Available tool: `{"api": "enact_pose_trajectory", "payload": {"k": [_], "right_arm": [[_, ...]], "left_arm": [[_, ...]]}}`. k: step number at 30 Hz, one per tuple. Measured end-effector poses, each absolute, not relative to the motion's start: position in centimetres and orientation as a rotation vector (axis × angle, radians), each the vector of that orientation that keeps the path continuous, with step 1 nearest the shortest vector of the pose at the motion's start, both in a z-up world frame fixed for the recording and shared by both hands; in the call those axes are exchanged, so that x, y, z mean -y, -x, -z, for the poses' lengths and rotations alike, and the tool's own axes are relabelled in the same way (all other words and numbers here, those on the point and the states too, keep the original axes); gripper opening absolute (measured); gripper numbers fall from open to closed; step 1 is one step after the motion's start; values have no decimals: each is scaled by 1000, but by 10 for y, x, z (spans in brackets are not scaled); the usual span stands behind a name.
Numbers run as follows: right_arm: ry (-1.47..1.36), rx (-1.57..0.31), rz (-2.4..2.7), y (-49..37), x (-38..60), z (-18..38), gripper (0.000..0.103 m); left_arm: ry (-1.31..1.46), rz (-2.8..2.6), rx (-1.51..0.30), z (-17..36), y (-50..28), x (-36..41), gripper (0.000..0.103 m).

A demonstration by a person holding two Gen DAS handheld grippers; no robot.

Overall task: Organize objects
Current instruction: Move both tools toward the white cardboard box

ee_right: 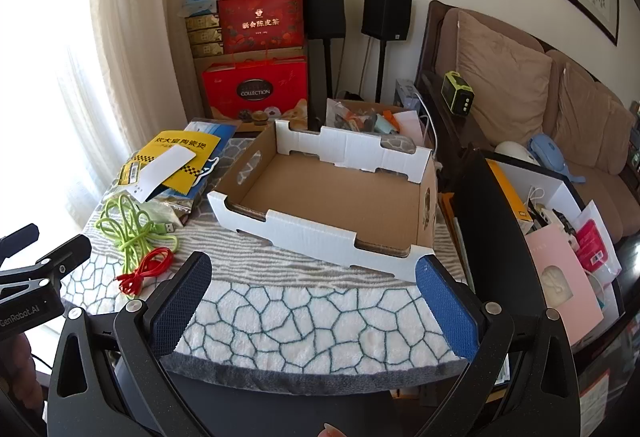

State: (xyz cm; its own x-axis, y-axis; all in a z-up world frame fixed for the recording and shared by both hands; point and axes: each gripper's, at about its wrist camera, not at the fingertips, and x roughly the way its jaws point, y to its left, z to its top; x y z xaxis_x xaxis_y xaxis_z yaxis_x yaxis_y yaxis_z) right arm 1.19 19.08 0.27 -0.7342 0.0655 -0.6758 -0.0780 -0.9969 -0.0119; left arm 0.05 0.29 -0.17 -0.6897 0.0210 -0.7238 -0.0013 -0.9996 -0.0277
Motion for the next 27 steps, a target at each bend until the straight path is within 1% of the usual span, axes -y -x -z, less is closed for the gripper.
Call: {"api": "enact_pose_trajectory", "payload": {"k": [27], "right_arm": [[1111,-30,-2861,-11,-190,-5,103]], "left_arm": [[1239,-2869,20,5,8,-7,103]]}}
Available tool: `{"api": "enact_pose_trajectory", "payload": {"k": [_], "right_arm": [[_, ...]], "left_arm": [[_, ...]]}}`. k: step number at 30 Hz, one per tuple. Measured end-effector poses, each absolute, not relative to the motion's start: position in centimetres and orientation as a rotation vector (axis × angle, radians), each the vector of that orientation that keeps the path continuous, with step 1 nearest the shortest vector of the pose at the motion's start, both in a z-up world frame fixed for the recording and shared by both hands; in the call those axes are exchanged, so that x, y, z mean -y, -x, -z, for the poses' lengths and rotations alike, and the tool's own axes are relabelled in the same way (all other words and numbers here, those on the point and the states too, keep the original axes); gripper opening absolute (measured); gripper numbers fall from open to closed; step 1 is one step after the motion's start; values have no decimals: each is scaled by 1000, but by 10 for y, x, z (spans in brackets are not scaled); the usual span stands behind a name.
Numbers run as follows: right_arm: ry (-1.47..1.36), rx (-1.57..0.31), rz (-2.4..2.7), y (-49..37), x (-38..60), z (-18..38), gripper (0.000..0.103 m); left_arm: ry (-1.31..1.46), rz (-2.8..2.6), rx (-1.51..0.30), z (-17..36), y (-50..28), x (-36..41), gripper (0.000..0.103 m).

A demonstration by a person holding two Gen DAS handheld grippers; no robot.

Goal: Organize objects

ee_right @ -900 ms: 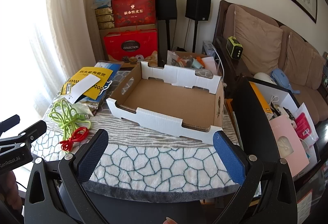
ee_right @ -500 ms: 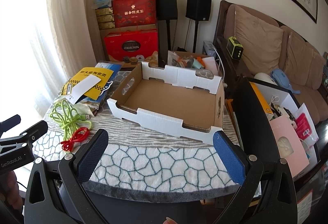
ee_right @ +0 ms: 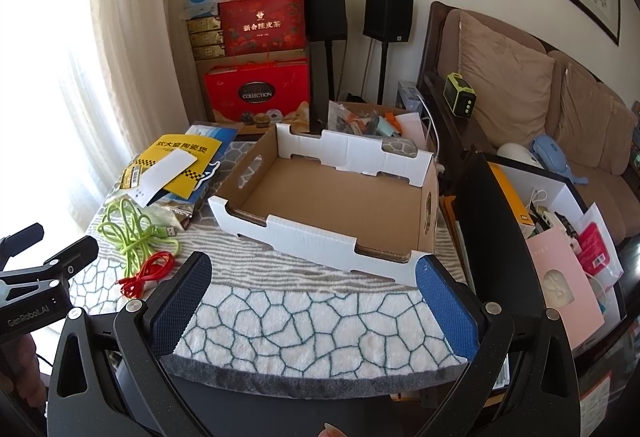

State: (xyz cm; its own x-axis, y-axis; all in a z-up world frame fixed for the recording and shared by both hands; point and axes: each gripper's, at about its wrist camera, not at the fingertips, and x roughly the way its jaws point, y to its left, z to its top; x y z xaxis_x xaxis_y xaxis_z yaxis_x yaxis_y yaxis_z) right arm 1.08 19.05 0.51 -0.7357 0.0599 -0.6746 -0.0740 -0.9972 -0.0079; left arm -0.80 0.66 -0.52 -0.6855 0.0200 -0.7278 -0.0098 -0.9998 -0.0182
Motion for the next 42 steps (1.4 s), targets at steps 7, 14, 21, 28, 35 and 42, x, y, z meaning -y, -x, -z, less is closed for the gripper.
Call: {"api": "enact_pose_trajectory", "payload": {"k": [7,14,21,28,35,42], "right_arm": [[1108,-30,-2858,-7,-191,-6,103],[1097,-11,-2826,6,-214,1,103],[1104,-51,-2752,21,-247,13,103],[1146,-176,-2692,43,-291,30,103],[1230,-248,-2644,64,-323,47,78],[1332,-263,-2627,75,-334,65,54]], "left_arm": [[1237,-2872,5,5,14,-12,103],[1224,-2855,-18,11,27,-21,103],[1204,-2773,41,15,59,-27,103],[1251,-2666,60,27,101,-41,98],[1314,-2589,-16,46,136,-67,71],[1368,-2543,-72,67,155,-89,44]]}}
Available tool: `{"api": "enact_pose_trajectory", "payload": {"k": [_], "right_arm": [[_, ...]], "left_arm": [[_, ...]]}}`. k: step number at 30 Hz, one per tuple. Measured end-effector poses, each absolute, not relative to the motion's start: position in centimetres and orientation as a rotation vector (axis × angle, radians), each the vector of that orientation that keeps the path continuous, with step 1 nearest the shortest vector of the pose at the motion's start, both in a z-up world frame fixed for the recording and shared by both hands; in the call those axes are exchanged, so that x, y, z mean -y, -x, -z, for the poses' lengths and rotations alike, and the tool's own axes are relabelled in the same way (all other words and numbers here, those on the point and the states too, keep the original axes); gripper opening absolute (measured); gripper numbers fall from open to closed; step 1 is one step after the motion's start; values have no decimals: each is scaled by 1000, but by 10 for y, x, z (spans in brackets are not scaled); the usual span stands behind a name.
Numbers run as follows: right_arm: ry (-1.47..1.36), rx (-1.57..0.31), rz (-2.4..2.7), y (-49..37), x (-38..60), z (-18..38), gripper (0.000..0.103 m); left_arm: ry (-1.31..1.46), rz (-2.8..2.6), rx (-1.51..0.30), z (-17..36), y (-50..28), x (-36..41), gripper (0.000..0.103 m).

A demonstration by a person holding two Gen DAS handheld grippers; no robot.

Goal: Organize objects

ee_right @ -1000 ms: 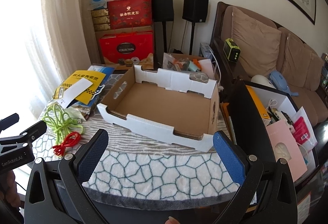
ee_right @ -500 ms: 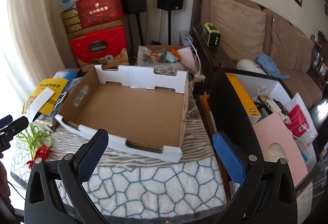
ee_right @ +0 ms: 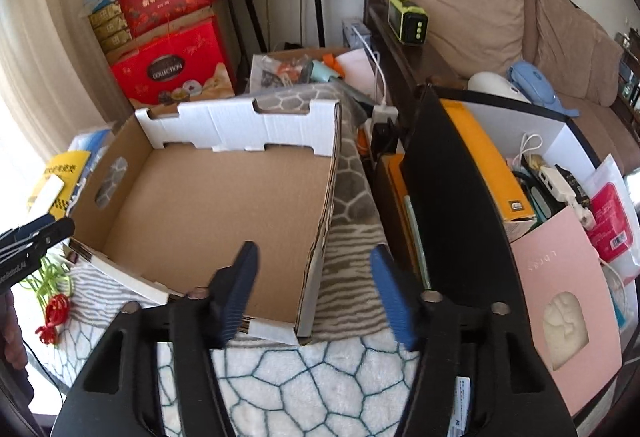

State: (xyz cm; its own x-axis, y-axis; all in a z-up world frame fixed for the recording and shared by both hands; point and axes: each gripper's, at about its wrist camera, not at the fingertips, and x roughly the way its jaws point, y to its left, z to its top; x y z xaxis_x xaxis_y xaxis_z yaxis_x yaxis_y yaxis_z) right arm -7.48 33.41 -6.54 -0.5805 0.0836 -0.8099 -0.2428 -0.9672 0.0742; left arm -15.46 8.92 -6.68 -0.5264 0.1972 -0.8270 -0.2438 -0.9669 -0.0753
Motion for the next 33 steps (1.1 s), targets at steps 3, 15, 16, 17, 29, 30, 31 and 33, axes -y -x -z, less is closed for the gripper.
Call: {"api": "enact_pose_trajectory", "payload": {"k": [3,15,16,17,29,30,31,33], "right_arm": [[1375,-299,-2627,78,-335,73,46],[1416,-226,-2624,82,-329,81,21],[1417,-218,-2619,82,-329,81,21],[1417,-212,-2615,82,-328,81,21],[1431,-129,-2613,70,-323,81,20],[1432,-126,-2613,68,-323,82,20],[1431,-126,-2612,67,-322,81,20],[1431,-133,-2615,64,-322,80,20]], "left_arm": [[1380,-2517,-52,72,159,-92,43],[1441,-2407,-3,84,155,-99,35],[1443,-2401,-1,83,152,-99,36],[1445,-2396,-1,82,148,-99,36],[1425,-2326,26,74,85,-87,36],[1422,-2324,26,74,82,-86,36],[1418,-2324,19,73,78,-85,36],[1411,-2331,7,72,72,-85,36]]}}
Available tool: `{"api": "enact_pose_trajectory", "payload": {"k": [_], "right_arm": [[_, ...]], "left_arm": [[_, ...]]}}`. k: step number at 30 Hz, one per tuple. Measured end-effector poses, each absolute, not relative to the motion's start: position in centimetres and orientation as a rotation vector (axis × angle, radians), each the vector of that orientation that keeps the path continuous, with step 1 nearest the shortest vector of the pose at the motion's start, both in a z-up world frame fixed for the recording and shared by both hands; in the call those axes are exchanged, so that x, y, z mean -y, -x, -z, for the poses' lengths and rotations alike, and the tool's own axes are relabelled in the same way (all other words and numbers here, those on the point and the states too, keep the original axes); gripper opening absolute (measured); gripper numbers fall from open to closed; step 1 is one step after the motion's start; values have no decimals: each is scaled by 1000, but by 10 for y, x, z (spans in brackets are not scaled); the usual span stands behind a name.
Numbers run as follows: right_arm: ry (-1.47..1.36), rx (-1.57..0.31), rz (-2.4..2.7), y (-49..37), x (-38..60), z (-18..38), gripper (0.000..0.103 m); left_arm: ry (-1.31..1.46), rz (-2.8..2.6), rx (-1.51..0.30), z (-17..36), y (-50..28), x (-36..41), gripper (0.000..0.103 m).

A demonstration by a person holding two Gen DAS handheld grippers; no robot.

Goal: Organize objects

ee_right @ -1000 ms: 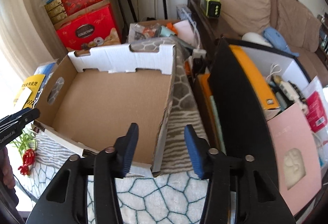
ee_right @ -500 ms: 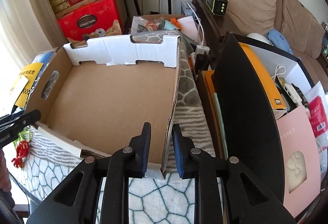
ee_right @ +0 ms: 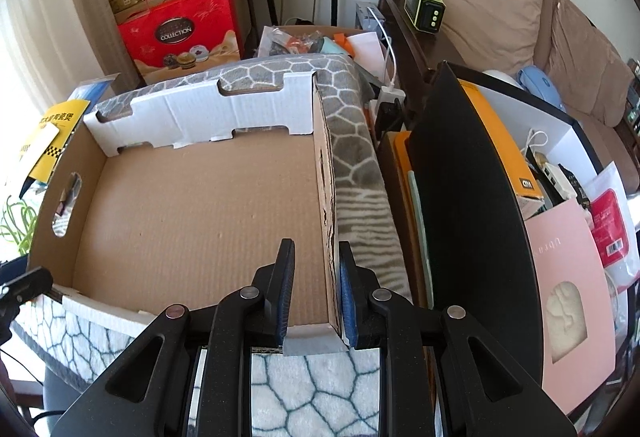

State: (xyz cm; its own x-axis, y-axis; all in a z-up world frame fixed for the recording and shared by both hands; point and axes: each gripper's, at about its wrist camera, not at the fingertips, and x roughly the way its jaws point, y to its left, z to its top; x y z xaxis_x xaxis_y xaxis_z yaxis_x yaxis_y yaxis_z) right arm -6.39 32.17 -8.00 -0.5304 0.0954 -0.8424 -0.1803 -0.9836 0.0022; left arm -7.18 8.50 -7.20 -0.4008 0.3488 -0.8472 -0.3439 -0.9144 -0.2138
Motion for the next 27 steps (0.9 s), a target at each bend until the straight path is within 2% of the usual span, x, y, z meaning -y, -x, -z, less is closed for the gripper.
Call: {"api": "enact_pose_trajectory", "payload": {"k": [9,10,11,13,19,27], "right_arm": [[1420,-88,-2618,61,-313,80,23],[1417,-102,-2624,60,-314,79,28],[1406,-119,-2633,59,-315,76,42],[1360,-114,-2646,56,-315,68,58],[1267,-63,-2696,48,-304,41,58],[1275,-76,-2812,57,-274,17,58]], "left_arm": [[1402,-2341,27,74,68,-80,36],[1398,-2346,14,73,67,-80,41],[1393,-2352,2,72,67,-80,44],[1364,-2394,-19,64,63,-76,65],[1276,-2489,26,35,58,-46,74],[1251,-2622,166,8,73,23,79]]}}
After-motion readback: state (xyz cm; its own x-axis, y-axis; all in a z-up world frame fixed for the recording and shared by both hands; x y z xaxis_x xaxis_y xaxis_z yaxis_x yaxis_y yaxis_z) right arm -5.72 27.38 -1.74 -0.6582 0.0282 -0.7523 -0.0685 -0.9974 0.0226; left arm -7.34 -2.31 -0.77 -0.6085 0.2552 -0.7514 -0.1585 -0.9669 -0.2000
